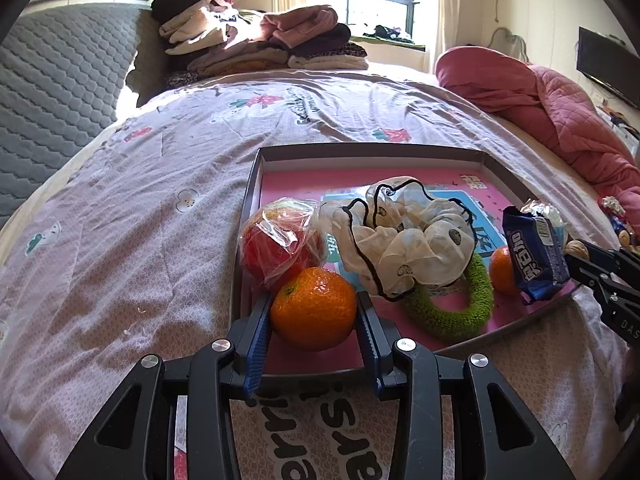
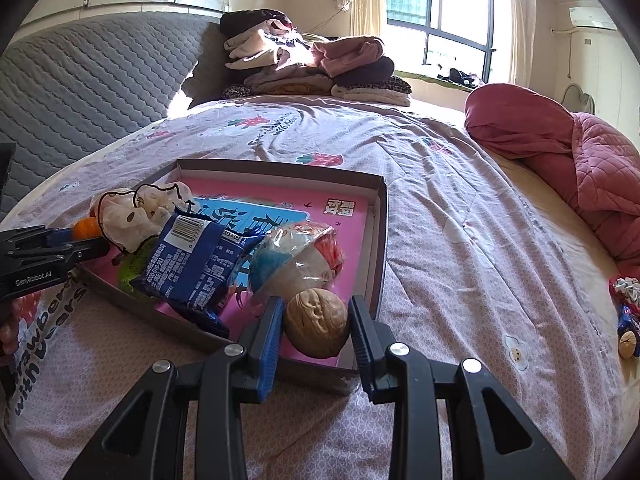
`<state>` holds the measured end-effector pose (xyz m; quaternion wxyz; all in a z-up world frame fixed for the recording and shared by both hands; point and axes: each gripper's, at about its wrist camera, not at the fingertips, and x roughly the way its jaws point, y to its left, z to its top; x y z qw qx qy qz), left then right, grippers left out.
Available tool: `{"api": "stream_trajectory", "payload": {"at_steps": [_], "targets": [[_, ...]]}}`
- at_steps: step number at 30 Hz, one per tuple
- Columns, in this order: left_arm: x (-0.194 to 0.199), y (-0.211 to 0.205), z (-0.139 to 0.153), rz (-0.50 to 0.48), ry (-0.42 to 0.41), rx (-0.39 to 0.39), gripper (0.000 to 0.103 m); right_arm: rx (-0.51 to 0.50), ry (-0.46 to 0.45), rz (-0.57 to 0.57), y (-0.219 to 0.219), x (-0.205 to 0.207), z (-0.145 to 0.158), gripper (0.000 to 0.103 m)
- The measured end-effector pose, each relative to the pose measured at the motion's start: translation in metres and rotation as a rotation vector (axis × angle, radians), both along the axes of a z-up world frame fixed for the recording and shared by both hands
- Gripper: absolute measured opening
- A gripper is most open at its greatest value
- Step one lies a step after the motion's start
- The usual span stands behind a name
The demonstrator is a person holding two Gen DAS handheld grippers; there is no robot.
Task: Organize objects
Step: 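Lower the orange with the left gripper while the right lowers the walnut, opening both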
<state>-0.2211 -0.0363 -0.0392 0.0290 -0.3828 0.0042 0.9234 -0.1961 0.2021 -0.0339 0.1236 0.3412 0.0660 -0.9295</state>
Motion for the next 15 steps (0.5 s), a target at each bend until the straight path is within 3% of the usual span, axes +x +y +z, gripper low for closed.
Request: {"api": "stream_trajectory", "payload": {"at_steps": [15], "targets": [[-0.0035,0.0000,-0.0019,0.004,-0.006,-0.008,0.042,0.005,0.001,-0.002,-0.0015,-0.0001,-0.0002,0.034]]}}
